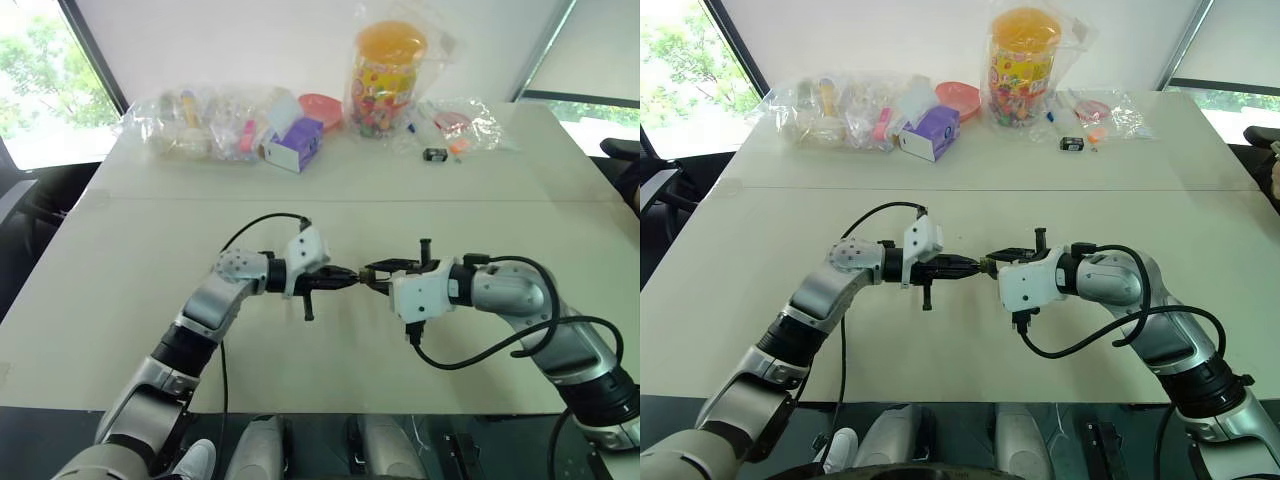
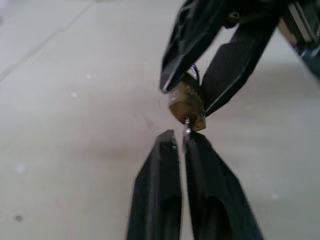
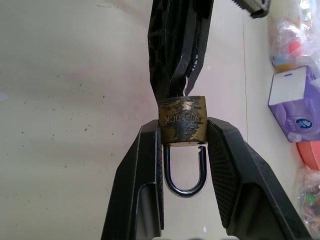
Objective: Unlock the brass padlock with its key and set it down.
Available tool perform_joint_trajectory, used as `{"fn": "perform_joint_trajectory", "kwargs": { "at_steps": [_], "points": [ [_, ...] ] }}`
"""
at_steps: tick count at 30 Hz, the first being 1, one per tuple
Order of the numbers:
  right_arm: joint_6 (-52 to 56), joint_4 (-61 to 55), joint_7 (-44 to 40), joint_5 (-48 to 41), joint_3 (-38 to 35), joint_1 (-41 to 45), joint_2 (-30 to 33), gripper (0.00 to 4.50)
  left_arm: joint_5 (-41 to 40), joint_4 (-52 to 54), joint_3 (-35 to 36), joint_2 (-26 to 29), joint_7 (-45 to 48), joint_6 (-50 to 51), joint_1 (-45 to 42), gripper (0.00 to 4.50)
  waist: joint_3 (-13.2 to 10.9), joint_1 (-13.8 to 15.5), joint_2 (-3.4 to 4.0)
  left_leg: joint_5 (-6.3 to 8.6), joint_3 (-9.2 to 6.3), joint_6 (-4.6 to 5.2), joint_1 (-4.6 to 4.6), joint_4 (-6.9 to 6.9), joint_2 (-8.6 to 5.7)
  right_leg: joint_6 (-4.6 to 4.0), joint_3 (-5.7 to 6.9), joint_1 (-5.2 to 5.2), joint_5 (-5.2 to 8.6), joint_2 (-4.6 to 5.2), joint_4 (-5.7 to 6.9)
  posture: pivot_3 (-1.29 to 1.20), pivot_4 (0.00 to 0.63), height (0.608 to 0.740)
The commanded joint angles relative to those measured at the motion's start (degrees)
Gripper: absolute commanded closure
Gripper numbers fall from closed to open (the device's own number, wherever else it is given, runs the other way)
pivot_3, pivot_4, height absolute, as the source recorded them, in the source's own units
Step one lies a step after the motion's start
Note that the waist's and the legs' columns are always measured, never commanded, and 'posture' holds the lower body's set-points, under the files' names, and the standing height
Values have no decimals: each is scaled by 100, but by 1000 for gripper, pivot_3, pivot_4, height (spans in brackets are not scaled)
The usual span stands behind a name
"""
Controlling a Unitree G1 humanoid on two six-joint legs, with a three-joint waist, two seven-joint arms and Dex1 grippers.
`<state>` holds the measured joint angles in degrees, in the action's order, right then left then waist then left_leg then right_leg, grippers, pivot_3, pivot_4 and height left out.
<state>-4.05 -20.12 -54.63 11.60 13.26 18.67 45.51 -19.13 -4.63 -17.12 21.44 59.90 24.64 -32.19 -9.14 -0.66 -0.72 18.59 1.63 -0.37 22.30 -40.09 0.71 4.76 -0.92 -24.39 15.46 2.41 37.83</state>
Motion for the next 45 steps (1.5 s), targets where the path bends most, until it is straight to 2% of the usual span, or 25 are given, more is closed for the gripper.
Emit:
{"fn": "perform_joint_trajectory", "kwargs": {
  "at_steps": [1, 5, 6, 7, 13, 23, 31, 32, 35, 40, 45],
  "points": [
    [-212, -75, -174, -80, 172, 15, 3, 3828, -1281, 681, 636, 141, 187, 1646, -157, 2645, -1, -13, -1, 0, 0, 0, 0, 0, 0, 0, 0, 0, 0, 0, 1, 0, 150, 735],
    [-285, 51, -186, -69, 169, 95, 3, 3828, -1906, 907, 901, 205, 146, 2586, -139, 814, -1, 6, -1, 0, -1, 0, -1, -2, 0, 0, -1, 0, 0, 2, 3, 0, 150, 735],
    [-306, 98, -187, -62, 168, 133, 5, 3828, -1960, 924, 952, 196, 61, 2699, -124, 217, -1, 10, -2, 0, -1, -1, -1, -3, -1, 0, 0, 1, 0, 4, 3, 0, 150, 735],
    [-323, 131, -189, -59, 167, 158, 6, 3828, -1987, 939, 982, 188, -10, 2768, -115, 53, -1, 11, -2, 0, -1, -1, -1, -4, -3, 0, 0, 3, 0, 6, 3, 0, 150, 735],
    [-362, 201, -190, -70, 170, 333, -37, 3828, -1528, 873, 661, 99, -384, 2499, 10, 53, -1, 5, -1, -1, -1, -1, -2, -4, -2, 0, -1, 2, 0, 11, 3, 0, 150, 735],
    [-319, 78, -107, 0, 105, 417, -63, 3828, -1416, 382, 816, -332, -756, 2340, -83, 53, -1, 10, -1, -1, 0, -2, -2, -4, -3, 0, -1, 2, 0, 12, 3, 0, 150, 735],
    [-252, -2, -112, -18, 87, 410, -58, 3828, -1313, 150, 765, -457, -815, 2174, -134, 53, -1, 7, -1, -1, 0, -2, -2, -4, -3, 0, -1, 2, 0, 12, 3, 0, 150, 735],
    [-250, 4, -112, -19, 86, 418, -61, 3828, -1309, 148, 752, -469, -806, 2174, -133, 602, -1, 7, -1, -1, 0, -2, -2, -4, -3, 0, -1, 2, 0, 12, 3, 0, 150, 735],
    [-246, -4, -114, -27, 70, 414, -49, 3828, -1335, 227, 694, -442, -701, 2245, -97, 1854, -1, 8, -1, -1, 0, -2, -2, -4, -2, 0, -1, 2, 0, 12, 3, 0, 150, 735],
    [-247, 40, -121, -39, 41, 448, -16, 3828, -1384, 364, 630, -328, -526, 2372, -32, 4448, -1, 7, -1, -1, 0, -2, -2, -4, -3, 0, -2, 2, 0, 13, 3, 0, 150, 735],
    [-231, 59, -138, -60, 24, 476, -6, 3828, -1390, 402, 613, -301, -499, 2418, -23, 4485, -1, 6, -1, -1, 0, -2, -2, -4, -3, 0, -2, 2, 0, 13, 3, 0, 150, 735]
  ]
}}
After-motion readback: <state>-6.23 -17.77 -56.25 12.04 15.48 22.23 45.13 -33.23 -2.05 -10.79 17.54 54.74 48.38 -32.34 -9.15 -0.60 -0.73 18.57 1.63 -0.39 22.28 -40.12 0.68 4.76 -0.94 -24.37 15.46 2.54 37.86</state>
